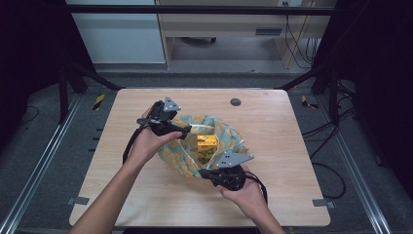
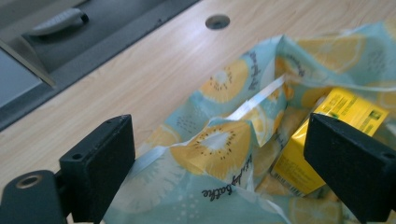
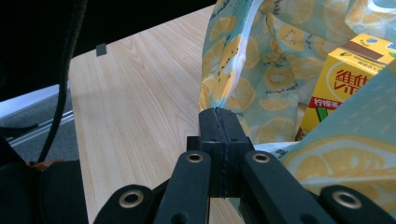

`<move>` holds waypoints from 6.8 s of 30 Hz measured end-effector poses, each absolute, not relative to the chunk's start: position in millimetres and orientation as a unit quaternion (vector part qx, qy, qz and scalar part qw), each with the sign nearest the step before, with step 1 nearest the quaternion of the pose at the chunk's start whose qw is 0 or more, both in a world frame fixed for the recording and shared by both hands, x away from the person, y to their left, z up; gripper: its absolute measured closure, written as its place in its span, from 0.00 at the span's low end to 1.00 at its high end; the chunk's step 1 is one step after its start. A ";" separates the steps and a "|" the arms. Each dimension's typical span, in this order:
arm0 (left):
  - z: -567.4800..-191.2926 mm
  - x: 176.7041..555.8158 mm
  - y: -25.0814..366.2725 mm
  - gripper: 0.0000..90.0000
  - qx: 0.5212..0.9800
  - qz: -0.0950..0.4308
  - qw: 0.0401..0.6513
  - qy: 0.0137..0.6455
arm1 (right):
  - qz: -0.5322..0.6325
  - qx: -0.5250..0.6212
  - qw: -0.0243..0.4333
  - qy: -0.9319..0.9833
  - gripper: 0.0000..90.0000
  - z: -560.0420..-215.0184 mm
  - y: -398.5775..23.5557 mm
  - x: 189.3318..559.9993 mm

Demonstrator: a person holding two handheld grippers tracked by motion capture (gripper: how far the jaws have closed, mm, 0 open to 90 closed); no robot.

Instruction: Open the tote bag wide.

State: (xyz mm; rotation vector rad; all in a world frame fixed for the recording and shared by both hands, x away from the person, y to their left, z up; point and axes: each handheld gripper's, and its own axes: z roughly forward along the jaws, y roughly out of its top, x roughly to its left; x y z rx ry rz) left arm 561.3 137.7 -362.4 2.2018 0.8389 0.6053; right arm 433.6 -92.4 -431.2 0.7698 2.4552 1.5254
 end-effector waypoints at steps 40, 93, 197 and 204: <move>-354.0 521.1 143.8 0.97 0.775 0.206 0.511 0.310 | 0.521 0.290 0.096 0.797 0.94 -429.4 -109.7 434.0; -414.0 435.8 211.5 0.97 0.817 0.153 0.496 0.251 | 0.364 0.335 0.190 0.848 0.24 -406.7 -128.7 502.9; -487.2 447.3 203.6 0.99 0.854 0.169 0.377 0.317 | 0.323 0.424 0.200 0.822 1.00 -475.2 -163.1 582.7; -486.3 441.0 207.3 0.93 0.841 0.175 0.391 0.332 | 0.327 0.424 0.205 0.819 0.87 -469.0 -161.3 579.2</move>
